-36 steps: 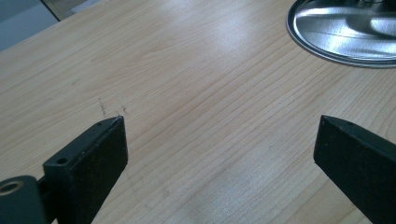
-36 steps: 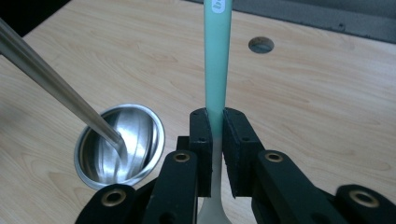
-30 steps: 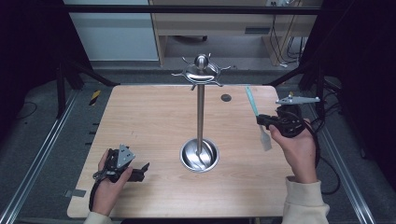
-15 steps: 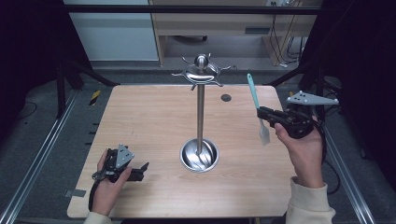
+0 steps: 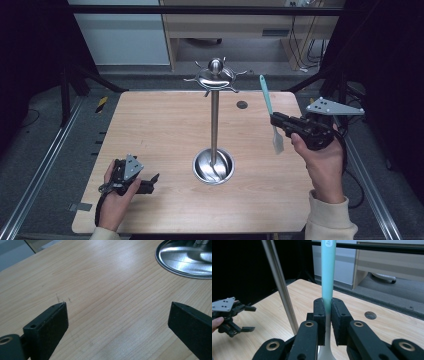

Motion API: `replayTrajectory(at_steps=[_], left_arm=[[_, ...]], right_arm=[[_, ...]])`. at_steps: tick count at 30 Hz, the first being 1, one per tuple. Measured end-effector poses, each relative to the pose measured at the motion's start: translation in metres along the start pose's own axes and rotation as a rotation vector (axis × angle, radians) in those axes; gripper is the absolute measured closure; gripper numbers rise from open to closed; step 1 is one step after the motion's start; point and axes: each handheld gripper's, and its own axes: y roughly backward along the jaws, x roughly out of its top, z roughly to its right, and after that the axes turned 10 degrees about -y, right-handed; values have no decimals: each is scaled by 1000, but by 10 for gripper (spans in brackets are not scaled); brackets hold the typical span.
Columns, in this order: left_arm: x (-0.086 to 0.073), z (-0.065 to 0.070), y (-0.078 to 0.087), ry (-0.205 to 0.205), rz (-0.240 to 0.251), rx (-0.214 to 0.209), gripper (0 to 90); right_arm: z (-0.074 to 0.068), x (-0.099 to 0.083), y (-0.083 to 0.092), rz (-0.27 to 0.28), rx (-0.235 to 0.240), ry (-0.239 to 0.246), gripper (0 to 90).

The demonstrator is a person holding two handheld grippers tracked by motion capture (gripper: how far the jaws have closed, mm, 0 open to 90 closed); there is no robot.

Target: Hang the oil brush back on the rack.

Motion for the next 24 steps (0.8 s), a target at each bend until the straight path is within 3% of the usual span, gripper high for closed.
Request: replayTrajectory(at_steps=[24], left_arm=[[0,0,0,3,4,3,25]], right_arm=[[-18,3,14,52,71,36,826]])
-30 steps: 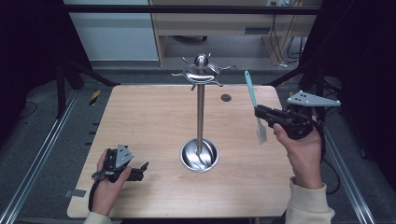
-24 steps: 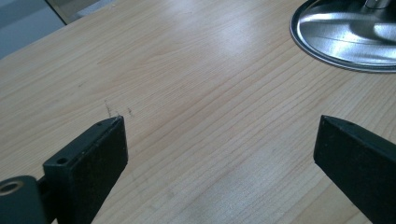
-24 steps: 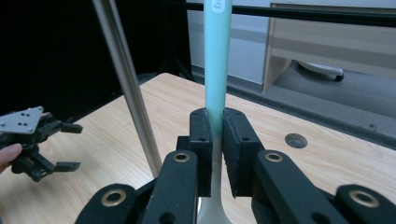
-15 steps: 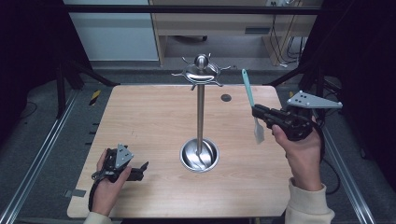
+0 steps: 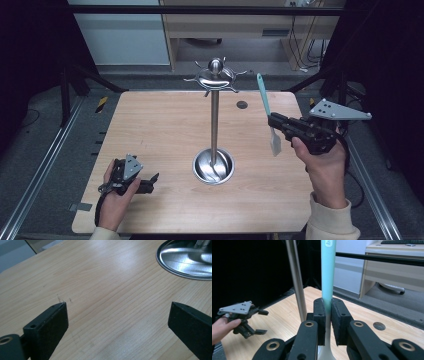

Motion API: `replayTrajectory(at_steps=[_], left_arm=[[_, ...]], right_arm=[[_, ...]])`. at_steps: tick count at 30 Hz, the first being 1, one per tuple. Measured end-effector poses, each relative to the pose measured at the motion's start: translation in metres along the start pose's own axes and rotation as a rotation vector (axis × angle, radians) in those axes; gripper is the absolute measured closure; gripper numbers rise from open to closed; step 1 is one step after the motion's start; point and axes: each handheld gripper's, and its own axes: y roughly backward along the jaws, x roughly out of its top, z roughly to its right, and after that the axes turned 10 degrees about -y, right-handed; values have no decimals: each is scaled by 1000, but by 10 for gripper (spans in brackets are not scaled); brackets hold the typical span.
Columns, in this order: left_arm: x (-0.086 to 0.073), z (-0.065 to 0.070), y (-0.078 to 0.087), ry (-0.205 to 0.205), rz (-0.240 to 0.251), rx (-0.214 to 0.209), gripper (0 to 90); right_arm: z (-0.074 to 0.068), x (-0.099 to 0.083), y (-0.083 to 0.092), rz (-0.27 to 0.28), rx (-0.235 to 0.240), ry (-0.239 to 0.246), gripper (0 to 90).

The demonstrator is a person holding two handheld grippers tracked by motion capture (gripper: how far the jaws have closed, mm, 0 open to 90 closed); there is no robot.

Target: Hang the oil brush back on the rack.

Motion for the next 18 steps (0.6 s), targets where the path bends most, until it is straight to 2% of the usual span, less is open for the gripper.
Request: replayTrajectory(at_steps=[6,13,18], left_arm=[[0,1,-1,10,3,-10,25],[1,1,0,-7,0,0,25],[0,-1,1,-2,4,1,25]], right_arm=[[-8,-3,9,16,46,-4,826],[-19,-4,12,12,46,34,826],[-26,-4,9,8,51,61,826]])
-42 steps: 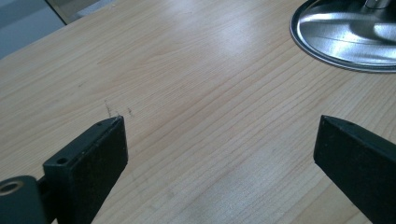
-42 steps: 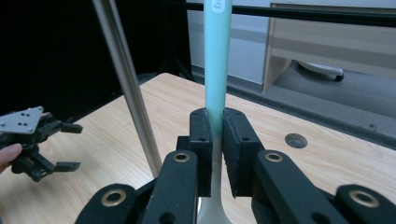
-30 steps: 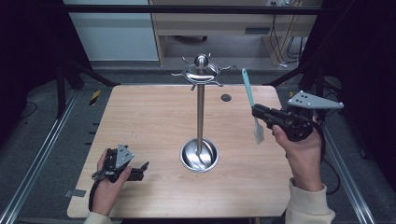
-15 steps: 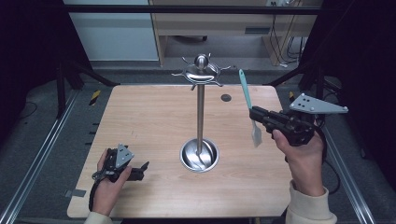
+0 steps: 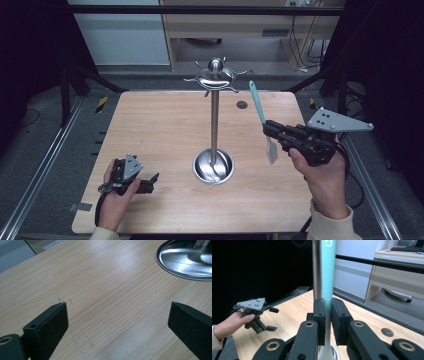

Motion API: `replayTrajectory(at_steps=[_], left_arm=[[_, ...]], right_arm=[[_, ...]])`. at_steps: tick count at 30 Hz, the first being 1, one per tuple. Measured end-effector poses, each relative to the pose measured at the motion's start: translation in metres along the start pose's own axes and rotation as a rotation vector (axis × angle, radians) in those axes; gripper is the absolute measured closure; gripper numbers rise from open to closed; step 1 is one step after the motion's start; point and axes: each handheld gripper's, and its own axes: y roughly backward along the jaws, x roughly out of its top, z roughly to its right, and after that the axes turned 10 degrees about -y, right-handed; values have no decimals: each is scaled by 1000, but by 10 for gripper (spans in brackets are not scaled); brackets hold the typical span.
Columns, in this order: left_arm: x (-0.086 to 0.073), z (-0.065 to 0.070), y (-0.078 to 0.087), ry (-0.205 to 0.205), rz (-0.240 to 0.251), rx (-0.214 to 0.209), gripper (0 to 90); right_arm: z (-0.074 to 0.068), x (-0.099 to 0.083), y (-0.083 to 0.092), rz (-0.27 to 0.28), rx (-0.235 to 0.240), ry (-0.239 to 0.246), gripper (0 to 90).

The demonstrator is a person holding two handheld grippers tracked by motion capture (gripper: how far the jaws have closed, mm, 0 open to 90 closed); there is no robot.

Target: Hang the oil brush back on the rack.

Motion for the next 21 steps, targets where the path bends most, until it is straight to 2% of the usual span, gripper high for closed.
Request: replayTrajectory(at_steps=[13,21], left_arm=[[-1,-2,1,4,1,5,25],[-1,-1,1,2,-3,4,25]], right_arm=[[-10,-3,-4,11,14,23,826],[-12,-5,-7,-6,24,30,826]])
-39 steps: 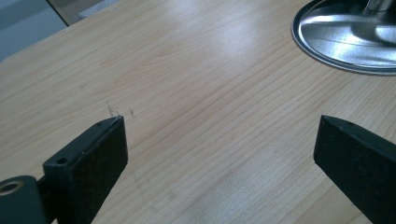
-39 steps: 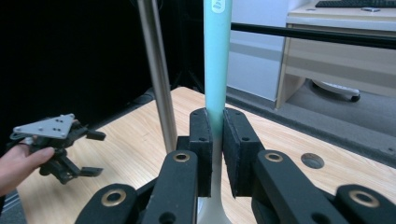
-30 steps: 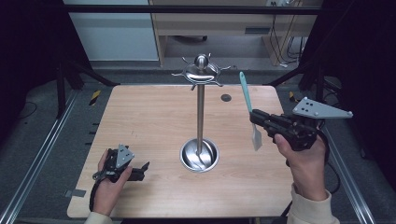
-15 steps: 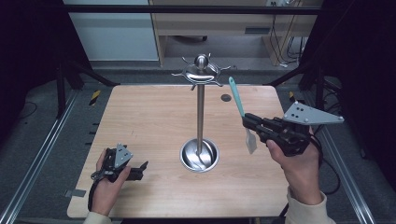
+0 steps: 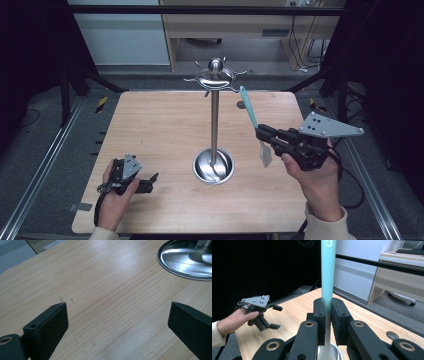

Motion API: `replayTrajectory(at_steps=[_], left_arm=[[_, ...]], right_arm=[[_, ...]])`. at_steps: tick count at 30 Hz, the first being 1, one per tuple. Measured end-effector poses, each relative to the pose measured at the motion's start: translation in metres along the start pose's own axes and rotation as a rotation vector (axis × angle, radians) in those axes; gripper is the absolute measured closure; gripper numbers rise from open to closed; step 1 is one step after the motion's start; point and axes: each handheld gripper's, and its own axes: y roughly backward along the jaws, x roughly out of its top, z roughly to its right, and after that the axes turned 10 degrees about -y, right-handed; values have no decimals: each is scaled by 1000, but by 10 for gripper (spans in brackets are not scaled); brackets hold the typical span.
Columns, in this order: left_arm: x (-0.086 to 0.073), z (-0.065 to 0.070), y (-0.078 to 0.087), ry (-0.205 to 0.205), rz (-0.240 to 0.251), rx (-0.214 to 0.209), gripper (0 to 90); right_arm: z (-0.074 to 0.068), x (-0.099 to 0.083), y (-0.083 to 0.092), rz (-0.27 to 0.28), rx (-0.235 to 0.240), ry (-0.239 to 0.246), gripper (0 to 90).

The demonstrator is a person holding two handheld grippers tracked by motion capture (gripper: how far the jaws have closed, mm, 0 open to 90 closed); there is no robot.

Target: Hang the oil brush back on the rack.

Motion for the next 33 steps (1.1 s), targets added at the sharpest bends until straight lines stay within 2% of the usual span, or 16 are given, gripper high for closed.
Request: replayTrajectory(at_steps=[19,33], left_arm=[[0,1,0,0,0,-6,25],[0,1,-1,-1,0,-7,25]], right_arm=[[-1,-5,-14,-12,-10,-8,825],[-3,-17,-32,57,-19,-13,825]])
